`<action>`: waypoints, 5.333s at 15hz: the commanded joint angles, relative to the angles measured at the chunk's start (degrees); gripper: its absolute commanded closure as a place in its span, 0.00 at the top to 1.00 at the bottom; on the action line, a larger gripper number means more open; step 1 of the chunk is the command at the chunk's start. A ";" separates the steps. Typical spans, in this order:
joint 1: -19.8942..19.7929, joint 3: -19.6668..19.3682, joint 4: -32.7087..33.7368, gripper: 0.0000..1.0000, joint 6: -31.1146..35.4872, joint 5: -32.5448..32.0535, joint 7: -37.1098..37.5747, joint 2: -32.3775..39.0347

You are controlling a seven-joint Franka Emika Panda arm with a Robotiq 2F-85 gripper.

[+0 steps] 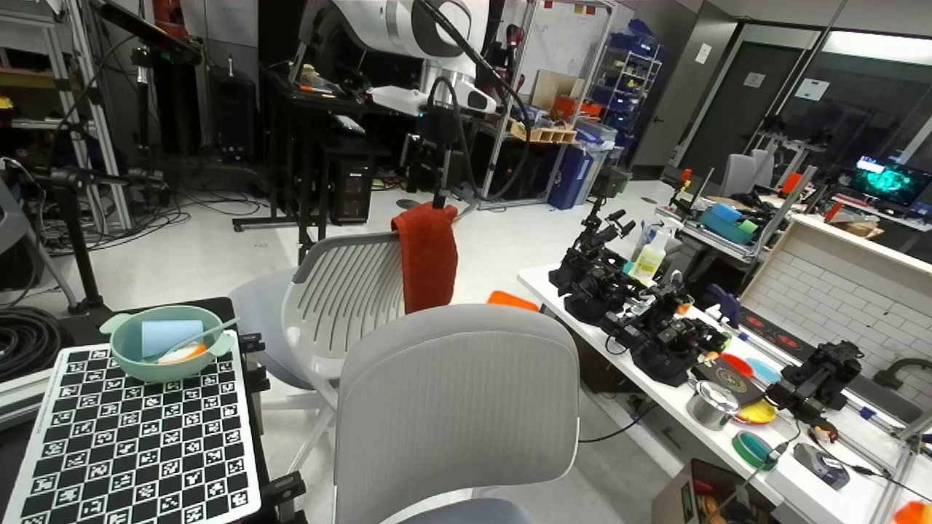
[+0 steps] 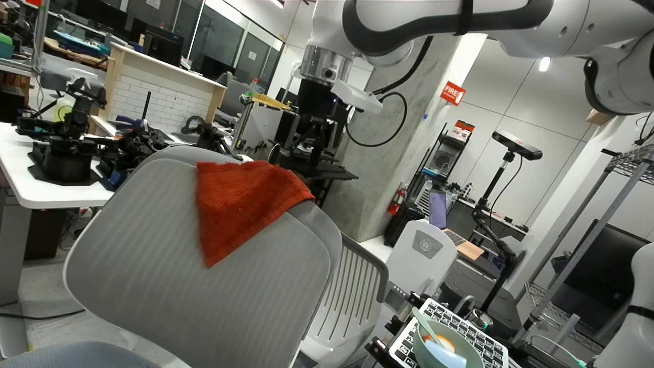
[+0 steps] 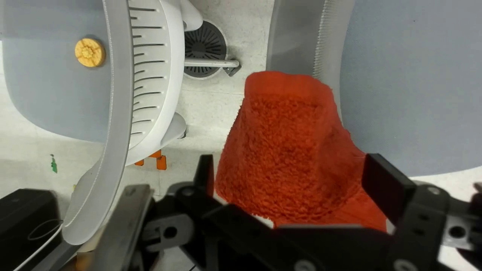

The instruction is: Move the orange towel to the chair on the left then back to the chair on the right

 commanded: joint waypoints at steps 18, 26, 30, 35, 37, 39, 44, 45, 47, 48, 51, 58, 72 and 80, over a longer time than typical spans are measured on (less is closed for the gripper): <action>0.01 -1.43 9.16 0.03 0.65 -0.52 -1.12 3.01; -5.34 -2.64 21.72 0.03 -5.43 0.98 -6.54 0.36; -8.62 -2.64 24.98 0.03 -7.18 0.58 -8.86 0.41; -10.23 -2.41 24.57 0.03 -7.67 -0.17 -9.71 1.61; -10.12 -2.40 24.07 0.03 -7.62 -0.51 -9.58 2.09; -9.85 -2.45 23.38 0.03 -7.43 -0.92 -9.39 2.58; -9.07 -2.82 17.70 0.03 -6.42 -2.60 -8.82 0.81; -8.87 -2.94 15.33 0.03 -5.64 -3.33 -8.44 -0.35; -8.72 -3.01 10.45 0.03 -4.25 -4.39 -7.80 -2.88; -8.68 -3.09 7.58 0.03 -3.44 -5.22 -7.59 -4.45; -8.19 -3.68 0.37 0.03 -1.13 -6.04 -7.04 -8.36; -9.07 -3.41 -11.65 0.03 5.93 -6.00 -7.14 -13.52; -9.27 -3.81 -17.07 0.03 11.54 -6.38 -7.57 -12.68; -7.95 -5.26 -19.83 0.03 14.21 -14.68 -0.79 -12.11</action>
